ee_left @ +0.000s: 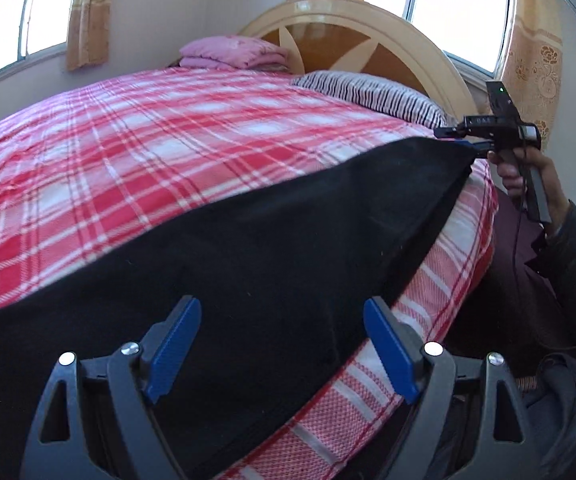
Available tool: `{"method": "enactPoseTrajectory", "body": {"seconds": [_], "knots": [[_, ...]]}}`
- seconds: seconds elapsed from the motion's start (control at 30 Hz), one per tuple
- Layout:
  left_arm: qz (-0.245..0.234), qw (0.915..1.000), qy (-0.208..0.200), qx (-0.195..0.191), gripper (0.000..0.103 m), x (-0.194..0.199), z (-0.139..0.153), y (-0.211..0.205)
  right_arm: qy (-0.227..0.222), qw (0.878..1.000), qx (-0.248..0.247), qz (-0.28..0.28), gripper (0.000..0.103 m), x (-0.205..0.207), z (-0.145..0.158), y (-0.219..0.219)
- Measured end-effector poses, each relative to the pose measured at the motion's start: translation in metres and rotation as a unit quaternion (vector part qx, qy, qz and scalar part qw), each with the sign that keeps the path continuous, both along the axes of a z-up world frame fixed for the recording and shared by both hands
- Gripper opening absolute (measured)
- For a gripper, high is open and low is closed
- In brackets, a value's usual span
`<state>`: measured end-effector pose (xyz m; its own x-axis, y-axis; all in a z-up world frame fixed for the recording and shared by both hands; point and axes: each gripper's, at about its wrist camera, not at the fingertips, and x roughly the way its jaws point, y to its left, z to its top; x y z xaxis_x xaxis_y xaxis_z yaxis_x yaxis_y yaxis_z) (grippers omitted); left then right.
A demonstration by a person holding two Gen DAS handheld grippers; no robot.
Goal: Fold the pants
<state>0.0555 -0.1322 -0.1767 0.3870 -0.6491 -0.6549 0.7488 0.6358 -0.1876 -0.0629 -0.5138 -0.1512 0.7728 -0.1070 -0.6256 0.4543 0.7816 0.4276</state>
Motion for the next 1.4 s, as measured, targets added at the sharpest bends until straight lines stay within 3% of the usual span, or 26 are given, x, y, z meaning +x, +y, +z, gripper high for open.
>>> {"method": "enactPoseTrajectory", "body": {"seconds": [0.07, 0.2, 0.23, 0.33, 0.5, 0.63, 0.7, 0.77, 0.87, 1.07, 1.23, 1.27, 1.3, 1.4], "knots": [[-0.001, 0.9999, 0.013, 0.004, 0.086, 0.001, -0.005, -0.002, 0.002, 1.0, 0.016, 0.009, 0.041, 0.002, -0.005, -0.003], [0.003, 0.9994, 0.034, 0.004, 0.086, 0.003, -0.012, -0.001, -0.02, 1.0, 0.004, 0.005, 0.02, -0.002, 0.002, -0.002], [0.004, 0.9993, 0.036, 0.004, 0.086, 0.004, -0.014, -0.002, -0.029, 1.0, -0.005, 0.007, 0.01, -0.004, 0.006, -0.001], [0.002, 0.9995, 0.031, 0.008, 0.088, 0.001, -0.013, -0.003, -0.052, 0.998, -0.034, 0.003, 0.003, -0.008, 0.024, 0.008], [-0.002, 0.9996, 0.021, 0.018, 0.09, -0.003, -0.014, -0.006, -0.068, 0.993, -0.094, -0.023, 0.003, 0.0, 0.038, 0.012], [-0.004, 0.9995, 0.014, 0.026, 0.091, -0.004, -0.015, -0.008, -0.017, 0.988, -0.137, -0.062, 0.009, 0.016, 0.021, 0.005], [-0.006, 0.9995, 0.01, 0.029, 0.091, -0.005, -0.015, -0.009, 0.007, 0.988, -0.135, -0.071, 0.023, 0.016, 0.017, -0.002], [-0.006, 0.9995, 0.008, 0.029, 0.091, -0.005, -0.015, -0.009, 0.008, 0.992, -0.107, -0.073, 0.054, 0.002, 0.019, -0.01], [-0.01, 0.9994, -0.004, 0.033, 0.091, -0.01, -0.012, -0.01, -0.007, 0.996, -0.07, -0.059, 0.055, -0.028, 0.026, -0.008], [-0.017, 0.9989, -0.028, 0.034, 0.091, -0.014, -0.007, -0.015, 0.013, 1.0, -0.022, -0.012, 0.054, -0.047, 0.018, 0.009], [-0.014, 0.9989, -0.01, 0.044, 0.091, -0.009, -0.017, -0.017, 0.038, 0.998, 0.036, 0.034, 0.042, -0.03, 0.001, 0.017], [-0.013, 0.9989, -0.011, 0.044, 0.091, -0.009, -0.018, -0.017, 0.047, 0.998, 0.025, 0.033, 0.025, -0.027, -0.003, 0.019], [-0.014, 0.9989, -0.012, 0.044, 0.091, -0.009, -0.019, -0.017, 0.057, 0.998, -0.007, 0.022, 0.017, -0.024, -0.005, 0.023], [-0.015, 0.9989, -0.012, 0.042, 0.091, -0.009, -0.019, -0.016, 0.009, 0.995, -0.099, 0.007, 0.01, -0.029, 0.011, 0.041]]}}
